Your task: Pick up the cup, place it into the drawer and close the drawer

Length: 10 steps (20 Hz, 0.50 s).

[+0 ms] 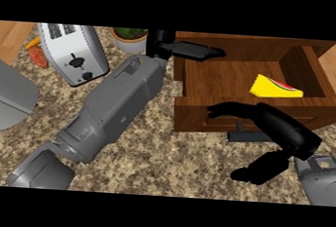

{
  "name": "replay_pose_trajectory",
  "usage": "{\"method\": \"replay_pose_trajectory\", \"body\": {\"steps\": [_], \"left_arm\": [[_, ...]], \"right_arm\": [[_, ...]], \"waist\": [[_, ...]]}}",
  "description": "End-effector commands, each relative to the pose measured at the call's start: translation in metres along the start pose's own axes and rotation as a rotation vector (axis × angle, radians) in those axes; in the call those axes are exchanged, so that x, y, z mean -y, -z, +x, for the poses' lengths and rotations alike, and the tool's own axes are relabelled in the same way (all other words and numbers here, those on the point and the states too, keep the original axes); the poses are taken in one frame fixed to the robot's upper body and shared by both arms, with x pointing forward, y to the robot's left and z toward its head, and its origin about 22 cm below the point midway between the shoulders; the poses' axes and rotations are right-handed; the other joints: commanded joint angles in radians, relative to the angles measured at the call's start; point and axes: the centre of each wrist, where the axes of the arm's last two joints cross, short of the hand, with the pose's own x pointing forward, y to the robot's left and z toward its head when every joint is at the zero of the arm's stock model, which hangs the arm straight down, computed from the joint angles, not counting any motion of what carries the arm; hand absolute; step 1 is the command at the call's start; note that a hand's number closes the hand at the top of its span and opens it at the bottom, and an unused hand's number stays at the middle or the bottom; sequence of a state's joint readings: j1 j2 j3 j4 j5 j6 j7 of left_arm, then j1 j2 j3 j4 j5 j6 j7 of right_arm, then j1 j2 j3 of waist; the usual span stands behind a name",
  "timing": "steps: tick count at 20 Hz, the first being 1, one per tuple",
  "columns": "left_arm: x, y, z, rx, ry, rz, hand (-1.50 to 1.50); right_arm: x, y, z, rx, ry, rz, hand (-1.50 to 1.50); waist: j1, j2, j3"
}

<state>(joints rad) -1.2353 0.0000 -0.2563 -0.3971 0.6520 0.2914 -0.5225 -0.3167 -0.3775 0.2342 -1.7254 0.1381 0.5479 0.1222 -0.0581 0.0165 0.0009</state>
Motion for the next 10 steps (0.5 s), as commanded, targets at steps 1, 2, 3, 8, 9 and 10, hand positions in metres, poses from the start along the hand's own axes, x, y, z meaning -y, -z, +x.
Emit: {"method": "replay_pose_trajectory", "body": {"steps": [1,2,3,8,9,10], "left_arm": [[-0.009,-0.006,-0.008,0.021,-0.048,0.004,-1.50],[-0.017,-0.009,-0.011,0.020,-0.060,0.012,-1.50],[-0.032,-0.013,-0.018,0.003,-0.056,0.015,-1.50],[-0.018,-0.021,-0.020,0.018,-0.088,0.010,-1.50],[-0.034,-0.019,-0.018,0.021,-0.088,0.039,-1.50],[-0.044,-0.025,-0.023,0.011,-0.085,0.029,-1.50]], "right_arm": [[-0.041,0.009,-0.032,-0.128,-0.077,0.004,-1.50],[-0.037,0.011,-0.041,-0.146,-0.092,0.003,-1.50],[-0.055,0.019,-0.044,-0.163,-0.093,0.019,-1.50],[-0.060,0.050,-0.093,-0.244,-0.145,0.131,-1.50],[-0.066,0.055,-0.102,-0.258,-0.148,0.123,1.50],[-0.056,0.042,-0.122,-0.281,-0.127,0.102,1.50]], "waist": [[0.054,-0.006,0.000],[0.062,-0.008,0.000],[0.062,-0.006,0.000],[0.108,-0.006,0.001],[0.107,-0.005,0.001],[0.117,-0.009,0.001]]}}
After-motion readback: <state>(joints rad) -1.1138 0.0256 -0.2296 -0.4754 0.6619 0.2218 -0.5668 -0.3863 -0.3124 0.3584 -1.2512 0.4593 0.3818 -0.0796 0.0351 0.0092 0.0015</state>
